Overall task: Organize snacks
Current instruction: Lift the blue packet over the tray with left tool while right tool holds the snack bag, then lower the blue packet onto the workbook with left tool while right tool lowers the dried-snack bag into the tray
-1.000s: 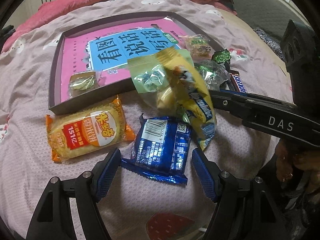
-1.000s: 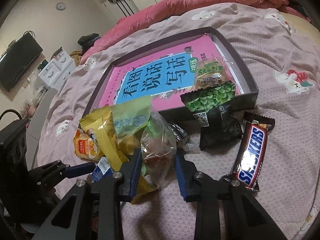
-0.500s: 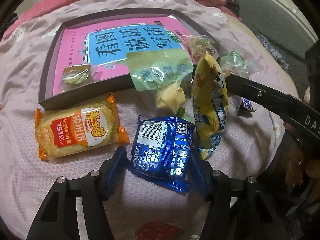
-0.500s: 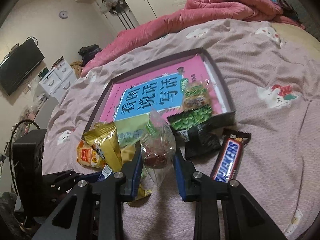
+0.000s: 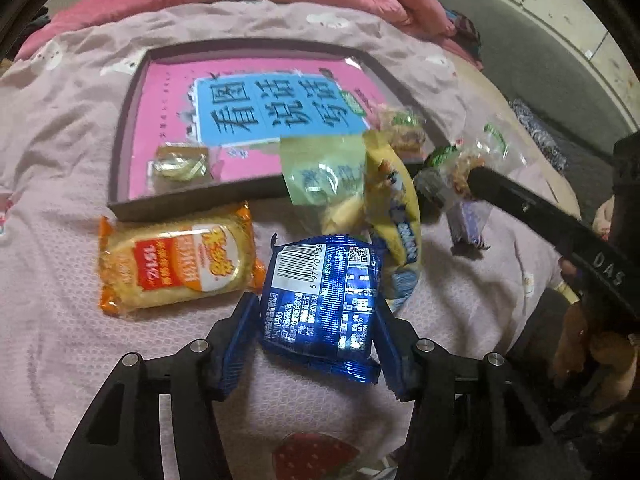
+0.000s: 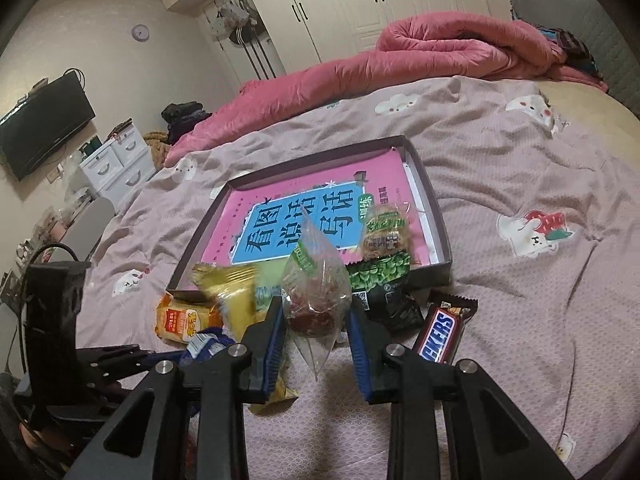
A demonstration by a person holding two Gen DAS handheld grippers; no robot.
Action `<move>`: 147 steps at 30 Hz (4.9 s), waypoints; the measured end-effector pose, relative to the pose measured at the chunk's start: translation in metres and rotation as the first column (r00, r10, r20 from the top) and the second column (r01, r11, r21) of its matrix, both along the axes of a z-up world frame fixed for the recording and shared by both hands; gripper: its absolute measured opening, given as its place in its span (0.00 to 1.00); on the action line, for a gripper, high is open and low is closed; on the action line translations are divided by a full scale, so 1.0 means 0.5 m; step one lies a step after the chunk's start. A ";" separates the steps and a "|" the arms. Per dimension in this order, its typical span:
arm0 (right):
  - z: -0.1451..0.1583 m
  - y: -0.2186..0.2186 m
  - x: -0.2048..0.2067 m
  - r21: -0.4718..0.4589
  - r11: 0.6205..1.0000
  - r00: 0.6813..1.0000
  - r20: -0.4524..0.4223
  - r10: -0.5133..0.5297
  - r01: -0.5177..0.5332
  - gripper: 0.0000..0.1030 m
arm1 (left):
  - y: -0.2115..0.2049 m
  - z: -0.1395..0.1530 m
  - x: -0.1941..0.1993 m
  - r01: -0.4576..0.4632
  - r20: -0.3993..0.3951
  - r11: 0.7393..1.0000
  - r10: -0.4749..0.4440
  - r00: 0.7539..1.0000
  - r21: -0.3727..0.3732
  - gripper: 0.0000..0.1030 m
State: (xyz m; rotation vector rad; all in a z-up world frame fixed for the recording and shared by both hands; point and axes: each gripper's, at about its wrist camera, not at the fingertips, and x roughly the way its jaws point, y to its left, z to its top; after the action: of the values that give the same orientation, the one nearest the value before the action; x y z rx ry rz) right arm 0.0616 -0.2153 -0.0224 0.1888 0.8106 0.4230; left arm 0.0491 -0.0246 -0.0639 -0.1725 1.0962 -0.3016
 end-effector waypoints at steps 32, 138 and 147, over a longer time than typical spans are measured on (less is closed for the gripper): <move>0.057 0.008 -0.013 -0.009 1.000 0.996 0.092 0.011 -0.010 0.30 | 0.089 0.119 -0.012 -0.159 0.176 0.987 0.154 0.972 0.013 0.56; -0.033 0.056 0.199 -0.138 0.988 0.984 -0.151 -0.092 0.071 0.36 | 0.094 0.001 0.200 -0.220 0.098 0.974 0.214 0.972 0.056 0.27; -0.017 0.052 0.184 -0.133 0.989 0.991 -0.108 -0.082 0.067 0.41 | 0.094 0.008 0.193 -0.216 0.098 0.975 0.211 0.973 0.050 0.34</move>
State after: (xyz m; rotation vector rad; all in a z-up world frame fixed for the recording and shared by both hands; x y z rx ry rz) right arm 0.1535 -0.1892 -0.0309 0.1234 0.9367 0.2902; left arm 0.1456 0.0226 -0.0601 -0.2186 0.9842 -0.0825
